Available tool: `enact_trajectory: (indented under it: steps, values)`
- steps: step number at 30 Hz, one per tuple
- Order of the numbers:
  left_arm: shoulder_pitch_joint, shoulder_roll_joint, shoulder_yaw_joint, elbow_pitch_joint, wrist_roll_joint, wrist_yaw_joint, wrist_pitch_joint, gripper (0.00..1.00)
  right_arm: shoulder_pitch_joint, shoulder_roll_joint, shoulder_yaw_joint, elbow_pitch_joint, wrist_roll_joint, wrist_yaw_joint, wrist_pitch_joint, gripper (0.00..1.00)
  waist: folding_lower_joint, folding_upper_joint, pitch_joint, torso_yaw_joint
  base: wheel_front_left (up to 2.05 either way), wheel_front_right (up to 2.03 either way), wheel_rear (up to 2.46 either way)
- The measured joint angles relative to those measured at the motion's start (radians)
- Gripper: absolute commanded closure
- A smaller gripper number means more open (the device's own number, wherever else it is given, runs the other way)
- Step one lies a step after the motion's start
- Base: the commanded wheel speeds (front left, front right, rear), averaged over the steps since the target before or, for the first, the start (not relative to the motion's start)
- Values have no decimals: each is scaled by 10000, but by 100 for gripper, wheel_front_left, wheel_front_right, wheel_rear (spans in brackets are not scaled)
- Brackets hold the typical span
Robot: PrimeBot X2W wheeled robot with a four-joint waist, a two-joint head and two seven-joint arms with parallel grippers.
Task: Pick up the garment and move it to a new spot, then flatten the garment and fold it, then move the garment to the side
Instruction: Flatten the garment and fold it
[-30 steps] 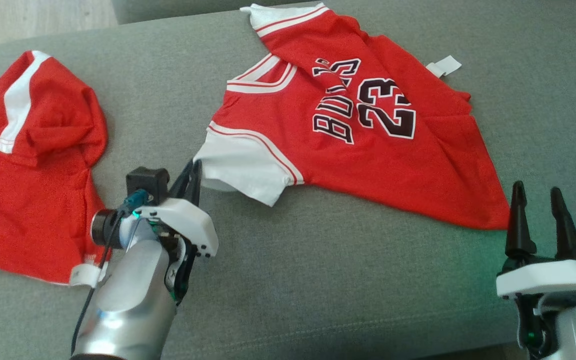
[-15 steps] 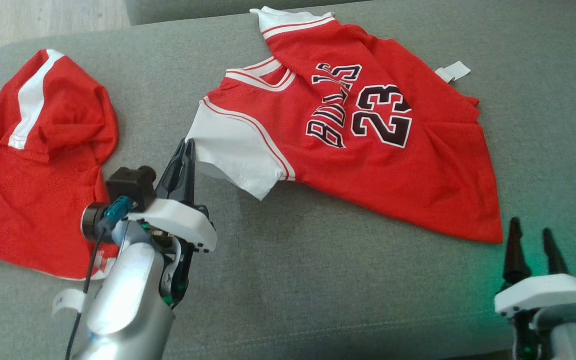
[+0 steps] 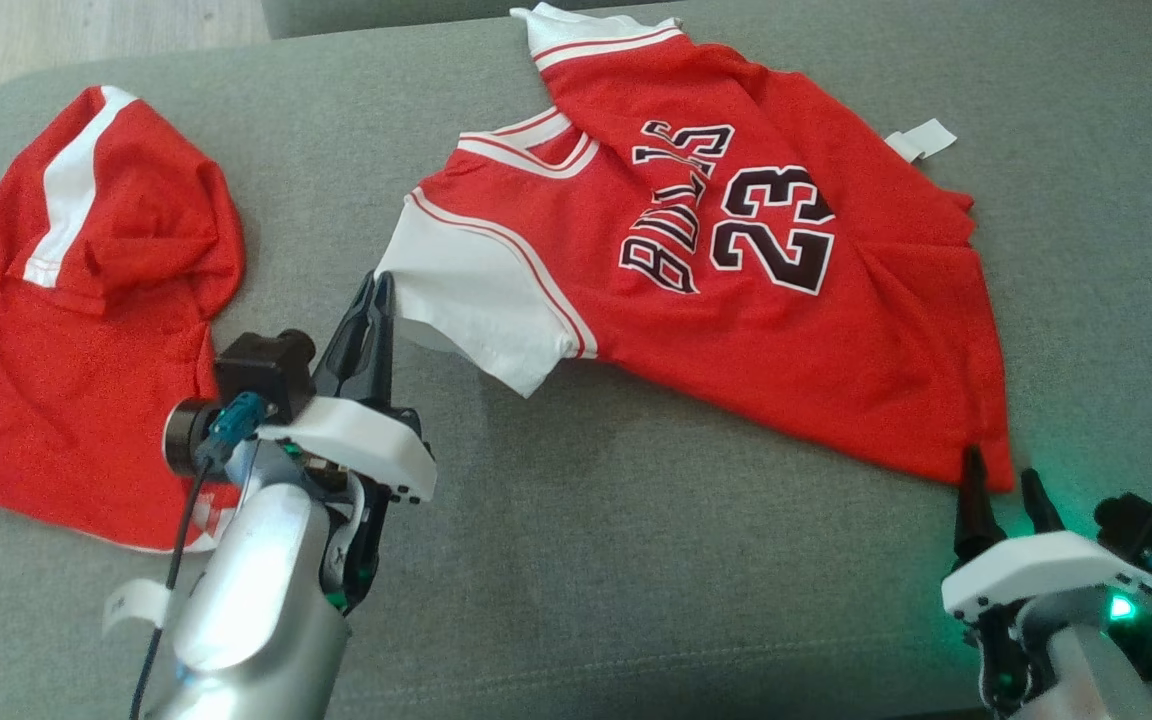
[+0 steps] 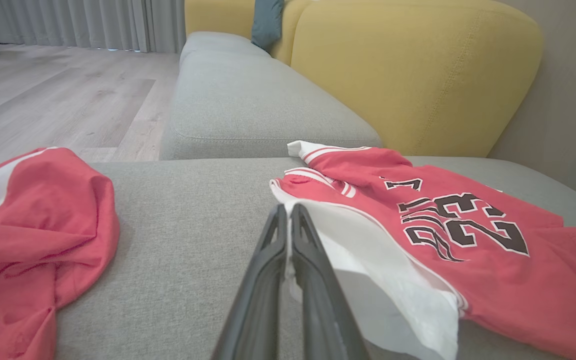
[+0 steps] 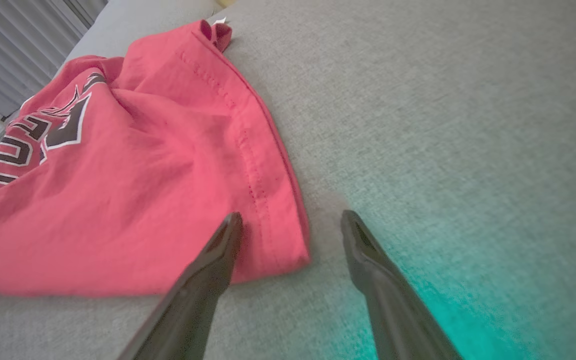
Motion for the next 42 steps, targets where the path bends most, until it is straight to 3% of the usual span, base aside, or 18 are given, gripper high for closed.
enact_trajectory:
  steps: [1,2,3,4,11,16,20,29,36,42]
  values:
    - [0,-2,10,-35,6,0,0,100,-110,-12,42,173,21,0,-23,0,0,0,6,20,0,0,0]
    - [0,-2,21,-61,6,0,0,100,-231,-33,107,337,104,0,-44,18,0,0,13,41,0,0,0]
    - [0,-2,29,-82,8,-2,0,100,-348,-56,196,489,234,0,-128,68,0,0,20,62,0,0,0]
    - [0,-2,36,-96,13,-2,0,100,-464,-71,261,637,376,0,-157,100,0,0,25,85,0,0,0]
    - [5,-8,288,-270,13,-2,0,100,-883,-105,941,1181,792,0,-491,100,0,0,-99,189,0,0,0]
    - [229,-29,512,-669,-113,-98,-2,100,-993,-50,974,495,642,0,-633,100,0,0,-368,170,0,0,0]
    - [256,-42,690,-1250,-387,-188,-2,100,-1339,-50,836,-993,56,0,-441,100,0,0,-656,146,0,0,0]
    - [-453,-104,1020,-3103,-1296,-334,82,100,-2138,-56,476,-5492,-968,0,1699,100,0,0,-1495,168,0,0,0]
    - [-813,-134,1287,-5102,-2094,201,581,100,-2150,-56,6,-7996,-947,0,2978,100,0,0,-2025,334,0,0,0]
    - [-521,-144,1229,-6759,-2303,767,1273,100,-1115,-52,-395,-9678,-136,0,3839,100,0,0,-2233,522,0,0,0]
